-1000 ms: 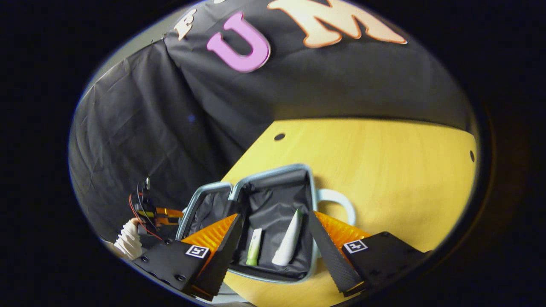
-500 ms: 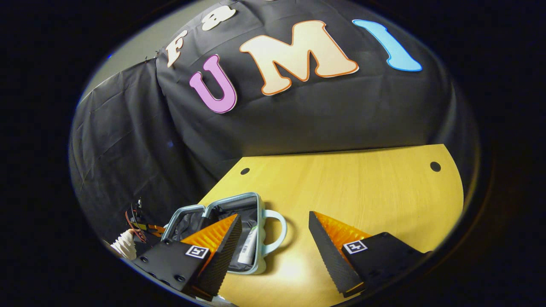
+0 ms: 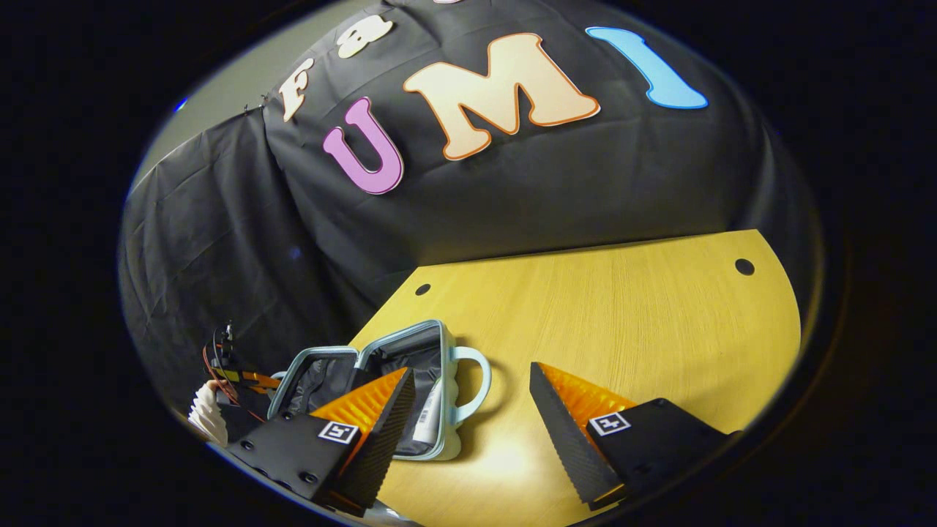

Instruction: First open the suitcase, pack the skin care products into it, and then close the suitcase.

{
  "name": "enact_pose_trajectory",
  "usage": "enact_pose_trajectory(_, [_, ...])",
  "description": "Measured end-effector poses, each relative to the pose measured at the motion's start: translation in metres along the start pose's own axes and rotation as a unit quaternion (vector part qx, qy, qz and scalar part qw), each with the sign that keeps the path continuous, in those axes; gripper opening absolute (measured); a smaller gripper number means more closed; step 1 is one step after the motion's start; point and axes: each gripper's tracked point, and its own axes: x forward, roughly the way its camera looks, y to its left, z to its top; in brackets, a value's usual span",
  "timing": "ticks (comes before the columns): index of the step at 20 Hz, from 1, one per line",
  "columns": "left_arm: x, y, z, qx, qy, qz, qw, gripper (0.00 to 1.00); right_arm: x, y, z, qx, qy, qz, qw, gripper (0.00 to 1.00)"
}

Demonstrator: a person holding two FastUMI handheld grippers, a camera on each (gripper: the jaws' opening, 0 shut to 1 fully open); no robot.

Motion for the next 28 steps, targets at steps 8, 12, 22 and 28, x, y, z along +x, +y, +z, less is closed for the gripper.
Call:
enact_pose_trajectory(8, [-0.068, -0.109, 0.02, 0.037, -0.042, -0.069, 0.996, 0.05, -0.01, 0.0, 0.014, -0.005, -0.027, 0.012, 1.0, 0.98])
enact_pose_trajectory(12, [-0.088, -0.172, 0.011, 0.084, -0.041, -0.094, 0.991, 0.06, -0.017, -0.006, 0.018, -0.014, -0.041, 0.01, 0.999, 0.98])
enact_pose_trajectory(22, [-0.073, -0.343, -0.037, 0.18, -0.011, -0.165, 0.97, 0.05, -0.04, -0.011, -0.007, -0.058, -0.03, 0.02, 0.998, 0.98])
enact_pose_trajectory(28, [-0.031, -0.419, -0.098, 0.215, 0.043, -0.19, 0.957, 0.06, -0.071, -0.039, -0.021, -0.064, -0.033, -0.003, 0.997, 0.98])
